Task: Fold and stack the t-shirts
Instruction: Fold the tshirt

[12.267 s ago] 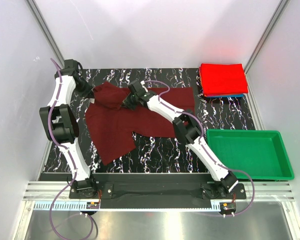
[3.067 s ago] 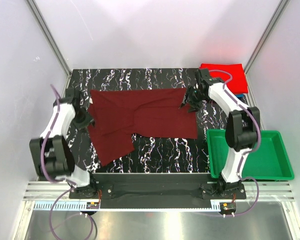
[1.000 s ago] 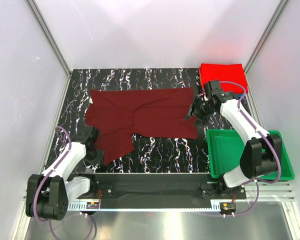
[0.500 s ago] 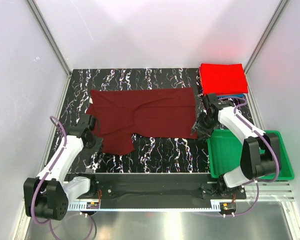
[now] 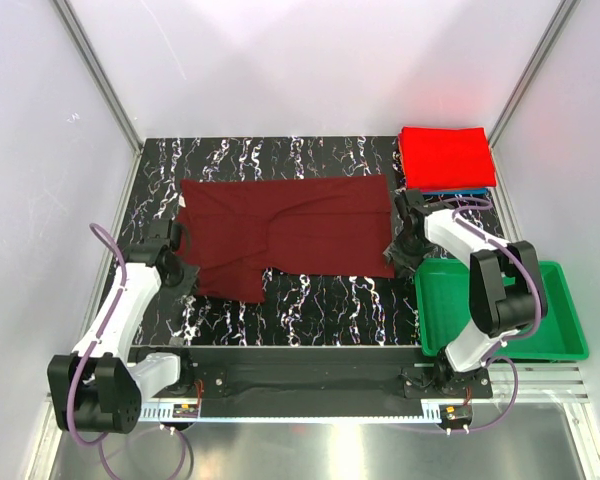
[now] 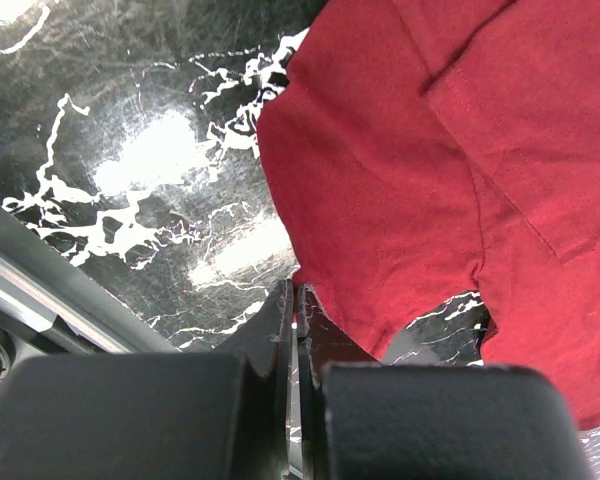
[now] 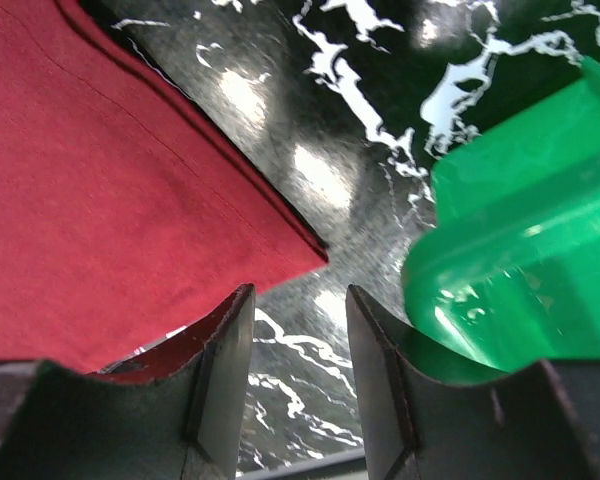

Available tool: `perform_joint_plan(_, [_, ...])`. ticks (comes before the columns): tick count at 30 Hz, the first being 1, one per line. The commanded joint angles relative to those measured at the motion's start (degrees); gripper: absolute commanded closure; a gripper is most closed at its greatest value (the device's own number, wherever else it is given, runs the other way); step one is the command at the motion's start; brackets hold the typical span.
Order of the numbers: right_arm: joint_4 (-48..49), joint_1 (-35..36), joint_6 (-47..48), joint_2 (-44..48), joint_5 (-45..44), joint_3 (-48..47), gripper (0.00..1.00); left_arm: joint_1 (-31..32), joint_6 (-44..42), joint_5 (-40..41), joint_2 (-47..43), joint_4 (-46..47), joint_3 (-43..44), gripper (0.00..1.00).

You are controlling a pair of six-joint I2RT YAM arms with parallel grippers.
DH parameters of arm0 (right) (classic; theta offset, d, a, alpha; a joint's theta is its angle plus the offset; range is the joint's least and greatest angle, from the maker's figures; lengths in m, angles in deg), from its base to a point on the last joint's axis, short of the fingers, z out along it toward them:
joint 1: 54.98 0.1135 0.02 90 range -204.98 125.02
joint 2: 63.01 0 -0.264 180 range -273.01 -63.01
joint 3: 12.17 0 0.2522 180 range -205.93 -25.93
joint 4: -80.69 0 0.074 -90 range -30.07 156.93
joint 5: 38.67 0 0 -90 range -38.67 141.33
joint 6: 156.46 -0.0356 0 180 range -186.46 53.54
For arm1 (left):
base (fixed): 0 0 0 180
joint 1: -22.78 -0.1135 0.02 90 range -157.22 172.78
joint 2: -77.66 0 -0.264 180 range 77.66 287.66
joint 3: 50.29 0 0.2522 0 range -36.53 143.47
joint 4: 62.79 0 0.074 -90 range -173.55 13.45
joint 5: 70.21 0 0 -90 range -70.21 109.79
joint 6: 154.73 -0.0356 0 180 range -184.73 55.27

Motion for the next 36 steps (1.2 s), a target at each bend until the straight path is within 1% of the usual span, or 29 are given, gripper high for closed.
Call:
perform_joint_plan(1, [2.81,0.87,-3.07,-0.47,-4.53,0.65,0.51,-0.96,-1.99,1.04,-0.27,-0.23,2.32,1.00])
perform_joint_plan(4, [4.14,1.31,-3.69,-0.64,-4.10,1.97,0.51,-1.14,-2.16,0.69,-0.19,-0.14,2.58,1.00])
perform_joint_plan(12, [-0.07,3.24,-6.93,-1.44,-8.75,1.45,0.54,-2.19,-2.34,0.51,-0.89,-0.41,3.55,1.00])
perform_joint_plan(18, [1.77,3.86,-9.40,-1.96,-9.81,4.09,0.57,-2.37,-2.95,0.16,-0.01,-0.14,4.60,1.00])
perform_joint_plan(24, [4.32,4.13,-10.72,-1.09,-10.51,5.93,0.58,-2.28,-2.87,-0.54,0.43,0.39,5.04,1.00])
perform_joint_plan(32, [4.49,4.22,-11.33,-3.63,-12.97,6.02,0.59,-2.28,-3.04,-0.10,0.69,0.65,5.31,1.00])
perform_joint_plan(34, [4.58,4.22,-11.33,-4.25,-13.41,5.76,0.64,-2.28,-3.13,-0.02,0.87,0.65,5.66,1.00])
perform_joint_plan(36, [4.15,4.22,-10.81,-4.60,-14.02,5.32,0.82,-2.37,-3.22,0.07,1.04,0.65,5.92,1.00])
